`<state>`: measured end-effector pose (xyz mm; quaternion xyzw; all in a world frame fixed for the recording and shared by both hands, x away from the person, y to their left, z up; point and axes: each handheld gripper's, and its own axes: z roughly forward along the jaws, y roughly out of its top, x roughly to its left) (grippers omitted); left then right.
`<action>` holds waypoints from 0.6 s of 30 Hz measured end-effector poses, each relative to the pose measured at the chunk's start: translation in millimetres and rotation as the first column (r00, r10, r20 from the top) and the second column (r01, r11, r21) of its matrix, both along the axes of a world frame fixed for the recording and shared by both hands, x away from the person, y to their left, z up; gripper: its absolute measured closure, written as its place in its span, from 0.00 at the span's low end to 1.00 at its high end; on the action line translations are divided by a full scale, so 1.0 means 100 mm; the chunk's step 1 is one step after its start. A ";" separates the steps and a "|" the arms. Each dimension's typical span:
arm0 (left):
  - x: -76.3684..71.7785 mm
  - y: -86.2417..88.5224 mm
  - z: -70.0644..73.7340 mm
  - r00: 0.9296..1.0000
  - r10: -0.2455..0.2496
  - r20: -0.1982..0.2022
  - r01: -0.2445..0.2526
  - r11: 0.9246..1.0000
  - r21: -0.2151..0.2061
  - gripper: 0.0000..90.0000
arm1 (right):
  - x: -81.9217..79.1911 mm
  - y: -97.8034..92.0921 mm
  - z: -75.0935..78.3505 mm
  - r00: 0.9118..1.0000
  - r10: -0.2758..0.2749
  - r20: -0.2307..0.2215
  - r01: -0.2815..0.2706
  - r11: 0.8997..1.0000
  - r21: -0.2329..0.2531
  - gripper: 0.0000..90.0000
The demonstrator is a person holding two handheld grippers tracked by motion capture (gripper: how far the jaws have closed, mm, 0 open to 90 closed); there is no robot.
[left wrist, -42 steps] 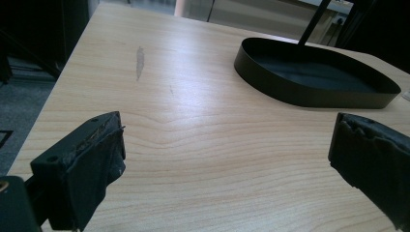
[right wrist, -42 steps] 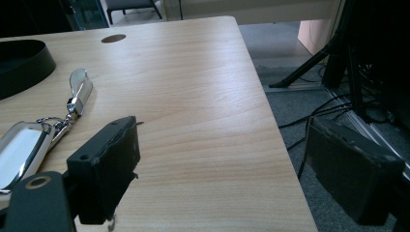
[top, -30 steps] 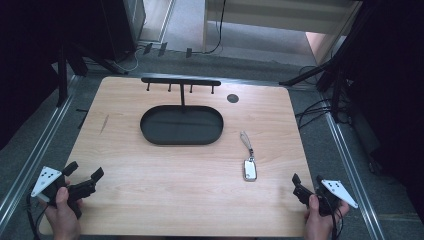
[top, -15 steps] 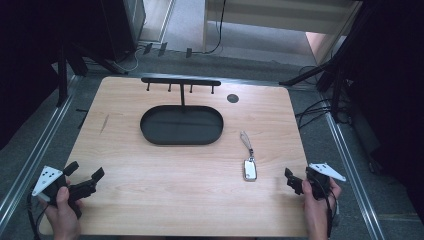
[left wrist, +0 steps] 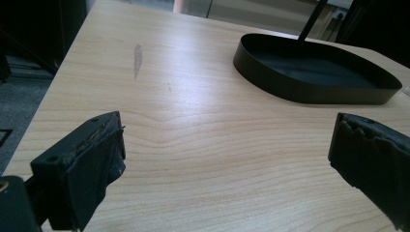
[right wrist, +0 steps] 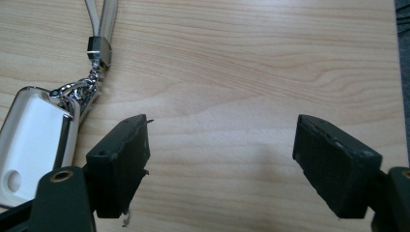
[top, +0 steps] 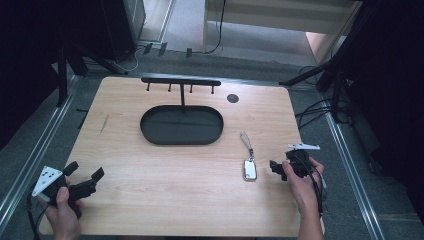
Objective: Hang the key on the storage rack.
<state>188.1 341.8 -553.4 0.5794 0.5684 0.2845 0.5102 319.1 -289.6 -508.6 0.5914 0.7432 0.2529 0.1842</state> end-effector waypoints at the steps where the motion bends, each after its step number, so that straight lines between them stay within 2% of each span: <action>1: 0.00 0.00 0.00 1.000 0.000 0.000 0.000 1.000 0.000 0.00 | 0.03 0.05 0.02 1.000 0.002 -0.018 -0.002 1.000 -0.011 0.22; 3: 0.00 0.00 0.00 1.000 0.001 0.000 -0.001 1.000 0.000 0.00 | 0.09 0.13 0.05 0.999 0.015 -0.028 -0.014 1.000 0.012 0.24; 9: 0.00 0.00 0.00 1.000 0.003 -0.001 -0.003 1.000 -0.002 0.00 | 0.21 0.33 0.11 0.999 -0.011 -0.033 0.011 1.000 -0.016 0.31; 12: 0.00 0.00 0.00 1.000 0.004 -0.002 -0.004 1.000 -0.004 0.00 | 0.24 0.40 0.12 1.000 -0.006 -0.031 0.006 1.000 0.000 0.36; 15: 0.00 0.00 0.00 1.000 0.003 -0.003 -0.003 1.000 -0.003 0.00 | 0.28 0.47 0.11 0.998 -0.006 -0.055 0.005 1.000 -0.012 0.37; 18: 0.01 0.00 0.00 1.000 0.003 -0.004 -0.003 1.000 -0.005 0.00 | 0.30 0.51 0.10 0.998 0.001 -0.066 0.000 1.000 0.010 0.41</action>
